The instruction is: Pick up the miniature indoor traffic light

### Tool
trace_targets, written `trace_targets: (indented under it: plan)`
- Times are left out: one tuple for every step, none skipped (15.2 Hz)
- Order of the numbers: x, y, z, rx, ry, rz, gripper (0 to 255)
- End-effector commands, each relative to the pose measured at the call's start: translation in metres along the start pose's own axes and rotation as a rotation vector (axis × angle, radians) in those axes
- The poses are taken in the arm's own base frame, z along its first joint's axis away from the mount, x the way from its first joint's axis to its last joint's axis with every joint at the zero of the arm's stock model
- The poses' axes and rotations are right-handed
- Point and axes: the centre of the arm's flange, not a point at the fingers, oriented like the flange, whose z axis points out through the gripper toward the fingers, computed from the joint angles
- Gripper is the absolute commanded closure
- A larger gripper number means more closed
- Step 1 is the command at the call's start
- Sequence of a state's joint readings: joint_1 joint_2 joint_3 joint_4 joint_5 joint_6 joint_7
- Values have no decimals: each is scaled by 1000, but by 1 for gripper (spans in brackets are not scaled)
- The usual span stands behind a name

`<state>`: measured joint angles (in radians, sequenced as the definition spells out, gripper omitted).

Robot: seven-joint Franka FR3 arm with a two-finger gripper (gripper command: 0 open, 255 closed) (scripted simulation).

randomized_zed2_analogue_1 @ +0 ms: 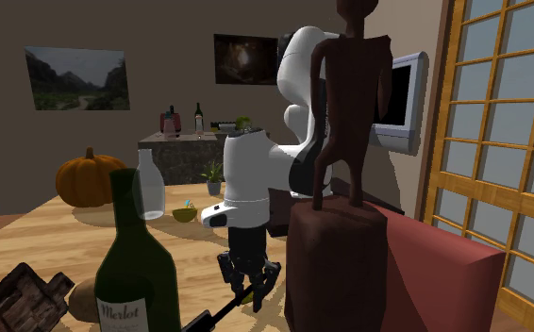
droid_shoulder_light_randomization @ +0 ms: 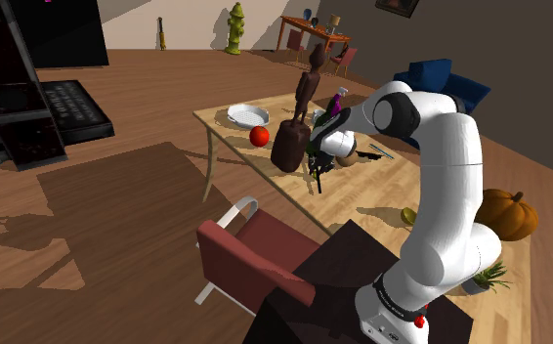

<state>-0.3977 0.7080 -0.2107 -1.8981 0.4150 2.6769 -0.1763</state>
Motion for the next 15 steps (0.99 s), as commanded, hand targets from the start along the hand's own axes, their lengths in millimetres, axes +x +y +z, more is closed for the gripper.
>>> trace_targets:
  plan:
    - [0, 0, 0, 0, 0, 0, 255]
    - [0, 0, 0, 0, 0, 0, 255]
    - [0, 0, 0, 0, 0, 0, 255]
    - [0, 0, 0, 0, 0, 0, 255]
    - [0, 0, 0, 0, 0, 0, 255]
    - [0, 0, 0, 0, 0, 0, 255]
    - [0, 0, -5, 0, 0, 0, 255]
    - [1, -1, -10, 0, 0, 0, 255]
    - [1, -1, -15, 0, 0, 0, 255]
    - [2, -1, -21, 0, 0, 0, 255]
    - [3, -2, -26, 0, 0, 0, 255]
    - [3, -2, -31, 0, 0, 0, 255]
    - [4, -2, -36, 0, 0, 0, 255]
    - [4, -3, -42, 0, 0, 0, 255]
    - [5, -3, -47, 0, 0, 0, 255]
